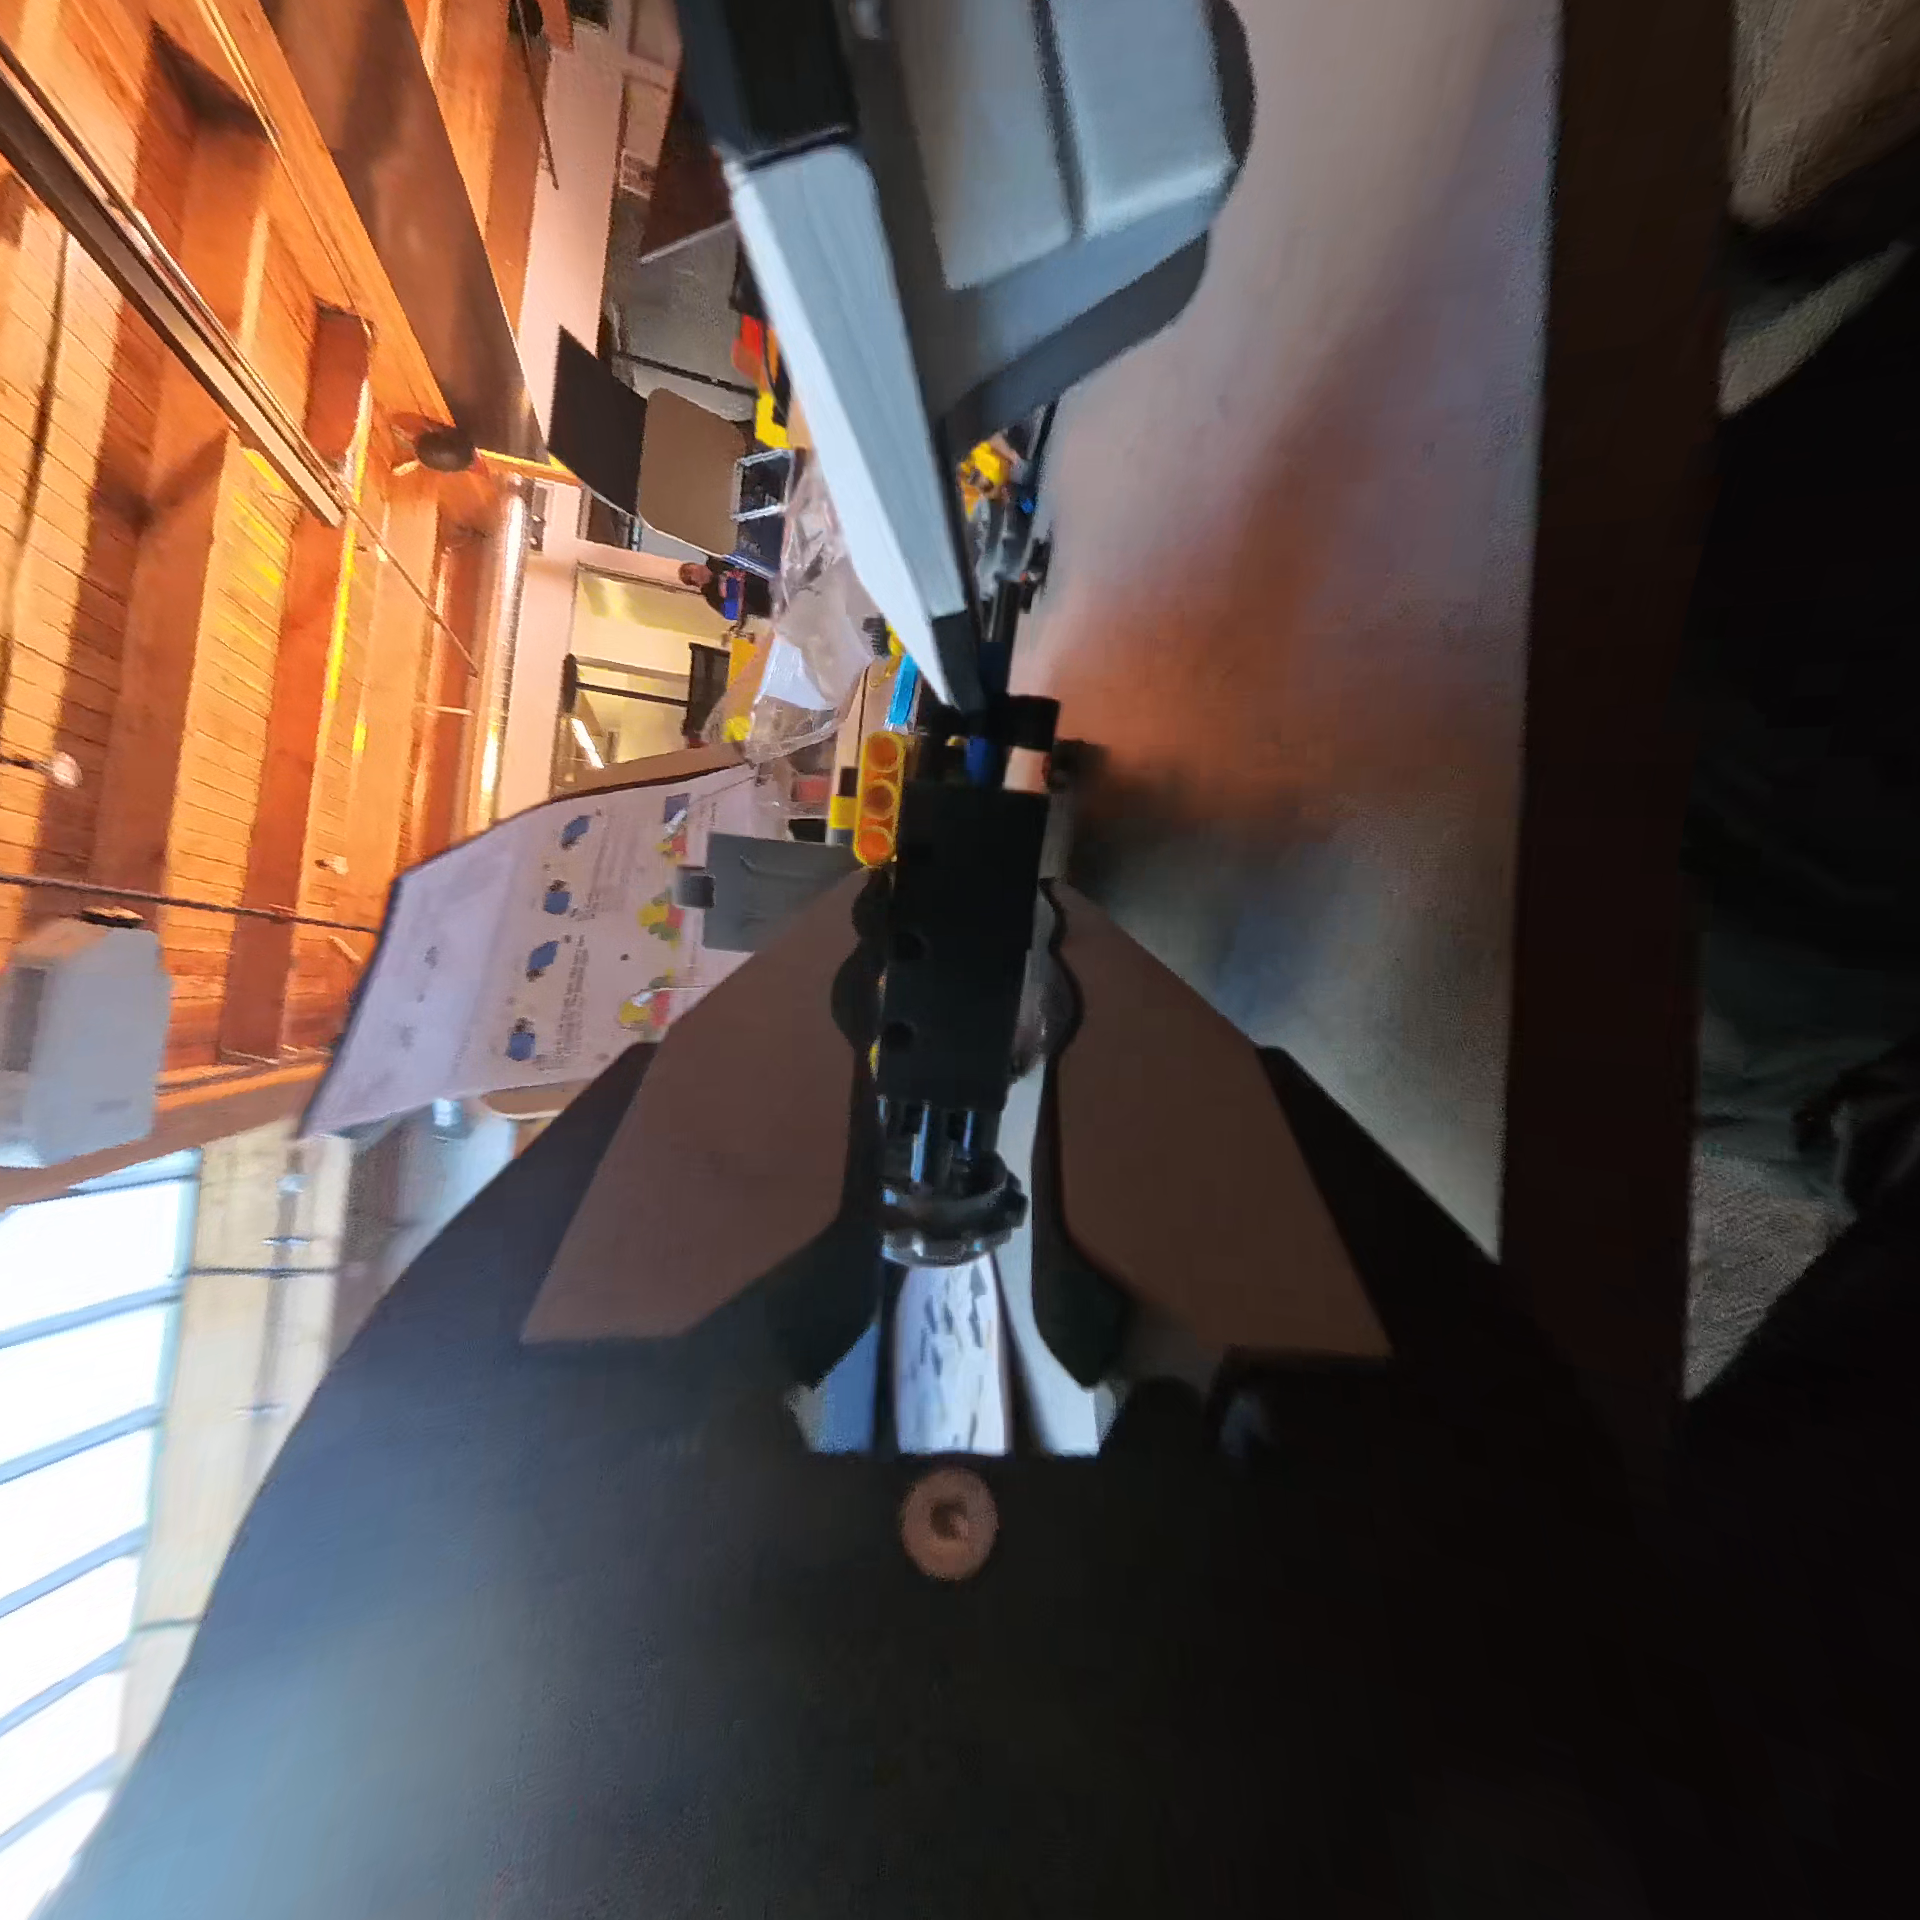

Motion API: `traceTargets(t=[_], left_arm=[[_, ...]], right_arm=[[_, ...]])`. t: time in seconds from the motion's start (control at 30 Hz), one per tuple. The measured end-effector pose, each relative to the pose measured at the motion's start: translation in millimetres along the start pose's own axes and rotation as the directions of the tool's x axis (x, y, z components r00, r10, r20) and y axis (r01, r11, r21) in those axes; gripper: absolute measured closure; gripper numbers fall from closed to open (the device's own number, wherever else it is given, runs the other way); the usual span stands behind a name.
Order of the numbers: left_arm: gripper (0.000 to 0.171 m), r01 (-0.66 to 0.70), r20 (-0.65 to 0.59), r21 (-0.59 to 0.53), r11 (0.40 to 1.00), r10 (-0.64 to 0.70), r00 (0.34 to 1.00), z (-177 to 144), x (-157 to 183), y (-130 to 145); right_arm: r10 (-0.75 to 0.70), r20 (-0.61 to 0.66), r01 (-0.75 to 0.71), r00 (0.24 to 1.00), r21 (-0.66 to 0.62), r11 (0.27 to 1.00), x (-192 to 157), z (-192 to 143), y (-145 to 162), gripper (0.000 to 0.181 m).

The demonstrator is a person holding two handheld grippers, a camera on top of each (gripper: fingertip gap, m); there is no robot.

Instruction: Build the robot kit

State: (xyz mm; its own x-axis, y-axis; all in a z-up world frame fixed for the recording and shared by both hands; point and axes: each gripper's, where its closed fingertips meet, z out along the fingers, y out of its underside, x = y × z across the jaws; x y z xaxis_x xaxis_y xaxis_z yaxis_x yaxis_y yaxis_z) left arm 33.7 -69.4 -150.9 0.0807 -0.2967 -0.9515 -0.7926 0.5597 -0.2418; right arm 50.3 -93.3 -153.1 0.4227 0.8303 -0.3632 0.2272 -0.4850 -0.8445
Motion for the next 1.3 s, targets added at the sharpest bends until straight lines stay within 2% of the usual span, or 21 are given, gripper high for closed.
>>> traceTargets(t=[0.17, 0.33, 0.47, 0.57, 0.67, 0.8, 0.83, 0.9, 1.03, 1.13, 1.2, 1.3], left_arm=[[0.148, 0.268, -0.067, 0.063, 0.961, -0.264, 0.962, -8, -27, -12], [0.148, 0.496, -0.145, 0.112, 0.861, -0.48, 0.865, -18, -42, -22], [0.148, 0.676, -0.263, 0.164, 0.719, -0.628, 0.732, -30, -49, -31], [0.147, 0.751, -0.35, 0.201, 0.629, -0.67, 0.654, -40, -47, -35], [0.148, 0.807, -0.394, 0.212, 0.552, -0.707, 0.587, -45, -48, -27], [0.148, 0.907, -0.535, 0.168, 0.386, -0.738, 0.412, -55, -49, -19], [0.148, 0.916, -0.547, 0.153, 0.371, -0.74, 0.392, -56, -48, -15], [0.148, 0.914, -0.529, 0.135, 0.383, -0.752, 0.393, -55, -43, -5], [0.149, 0.874, -0.497, 0.065, 0.482, -0.743, 0.447, -50, -24, 7], [0.149, 0.875, -0.526, 0.023, 0.484, -0.738, 0.422, -48, -19, 8], [0.149, 0.868, -0.526, 0.027, 0.496, -0.731, 0.435, -46, -18, 7], [0.149, 0.849, -0.523, 0.04, 0.528, -0.712, 0.468, -45, -16, 5]], right_arm=[[-0.073, -0.033, 0.076, 0.997, 0.085, 0.994, -12, -14, -34, 0.175], [-0.292, -0.14, 0.302, 0.946, 0.053, 0.952, -31, -41, -70, 0.157], [-0.509, -0.134, 0.51, 0.85, -0.036, 0.86, -53, -57, -76, 0.155], [-0.606, -0.107, 0.592, 0.788, -0.134, 0.794, -55, -56, -74, 0.155], [-0.645, -0.027, 0.634, 0.763, -0.159, 0.757, -60, -45, -74, 0.155], [-0.66, 0.044, 0.656, 0.75, -0.182, 0.733, -62, -22, -74, 0.155], [-0.659, 0.053, 0.656, 0.75, -0.187, 0.731, -62, -16, -75, 0.154], [-0.656, 0.076, 0.657, 0.751, -0.191, 0.73, -62, -4, -78, 0.153], [-0.659, 0.113, 0.665, 0.744, -0.227, 0.712, -60, 21, -73, 0.157], [-0.669, 0.131, 0.677, 0.731, -0.254, 0.691, -58, 31, -66, 0.163], [-0.676, 0.127, 0.681, 0.726, -0.264, 0.683, -55, 33, -66, 0.17], [-0.678, 0.148, 0.688, 0.72, -0.282, 0.669, -53, 30, -65, 0.162]])
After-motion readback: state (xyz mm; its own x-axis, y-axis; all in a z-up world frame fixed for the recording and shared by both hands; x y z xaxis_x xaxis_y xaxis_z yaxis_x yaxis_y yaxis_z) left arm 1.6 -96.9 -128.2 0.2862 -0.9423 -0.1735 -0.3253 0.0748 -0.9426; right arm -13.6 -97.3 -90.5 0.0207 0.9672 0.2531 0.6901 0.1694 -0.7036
